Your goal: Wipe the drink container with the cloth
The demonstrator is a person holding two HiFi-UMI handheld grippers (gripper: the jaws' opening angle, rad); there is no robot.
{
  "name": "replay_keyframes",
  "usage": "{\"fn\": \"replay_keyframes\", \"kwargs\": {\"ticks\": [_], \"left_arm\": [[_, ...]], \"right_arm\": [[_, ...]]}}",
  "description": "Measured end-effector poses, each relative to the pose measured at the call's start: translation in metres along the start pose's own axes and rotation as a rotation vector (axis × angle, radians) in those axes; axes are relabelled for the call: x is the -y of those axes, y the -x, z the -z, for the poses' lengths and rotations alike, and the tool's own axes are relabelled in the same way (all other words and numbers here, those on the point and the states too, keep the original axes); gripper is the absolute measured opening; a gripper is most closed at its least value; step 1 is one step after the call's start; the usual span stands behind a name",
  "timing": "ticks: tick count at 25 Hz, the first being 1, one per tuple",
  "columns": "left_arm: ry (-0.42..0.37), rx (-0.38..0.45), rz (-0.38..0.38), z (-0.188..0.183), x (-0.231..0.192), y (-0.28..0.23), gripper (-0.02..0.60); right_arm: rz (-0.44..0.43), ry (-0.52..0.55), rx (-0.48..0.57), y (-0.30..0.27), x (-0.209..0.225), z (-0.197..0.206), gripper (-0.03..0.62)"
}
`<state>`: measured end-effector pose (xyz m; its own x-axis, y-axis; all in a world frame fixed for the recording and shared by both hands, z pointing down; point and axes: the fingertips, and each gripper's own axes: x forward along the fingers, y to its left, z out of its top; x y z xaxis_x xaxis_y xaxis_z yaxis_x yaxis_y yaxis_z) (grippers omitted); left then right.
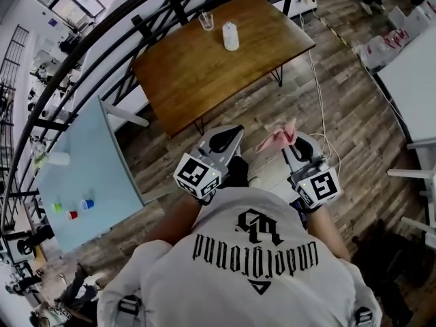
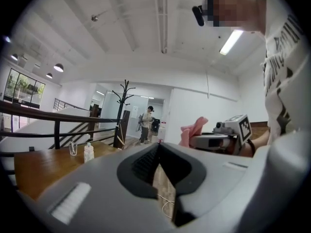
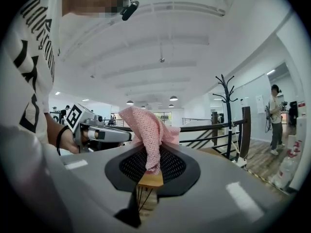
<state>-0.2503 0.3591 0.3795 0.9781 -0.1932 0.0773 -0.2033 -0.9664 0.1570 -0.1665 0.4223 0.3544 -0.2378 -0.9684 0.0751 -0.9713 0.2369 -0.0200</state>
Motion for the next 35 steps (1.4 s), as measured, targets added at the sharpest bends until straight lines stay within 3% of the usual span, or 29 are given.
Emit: {"fn": "replay_keyframes", "kwargs": {"ticks": [11, 21, 27, 35], "left_arm": [[-0.034, 0.015, 0.042, -0.028, -0.088, -0.082, 0.051], [-0.040, 0.011, 0.055, -0.057, -0.203, -0.110, 0.052], [-0.058, 0.006, 0.064, -0.060, -0.231, -0.119, 0.053], [-0.037, -0.001, 0.009, -0.051, -0.281, -0.144, 0.062]], "right_arm": [[-0.001, 0.020, -0.020, -0.093, 0.064, -0.010, 0.043], [-0.012, 0.021, -0.020, -0.219, 0.100, -0.030, 0.043], [-0.028, 0.027, -0.020, -0.256, 0.107, -0.031, 0.043], [-0.069, 0.015, -0.045, -0.303, 0.132, -0.019, 0.043]]}}
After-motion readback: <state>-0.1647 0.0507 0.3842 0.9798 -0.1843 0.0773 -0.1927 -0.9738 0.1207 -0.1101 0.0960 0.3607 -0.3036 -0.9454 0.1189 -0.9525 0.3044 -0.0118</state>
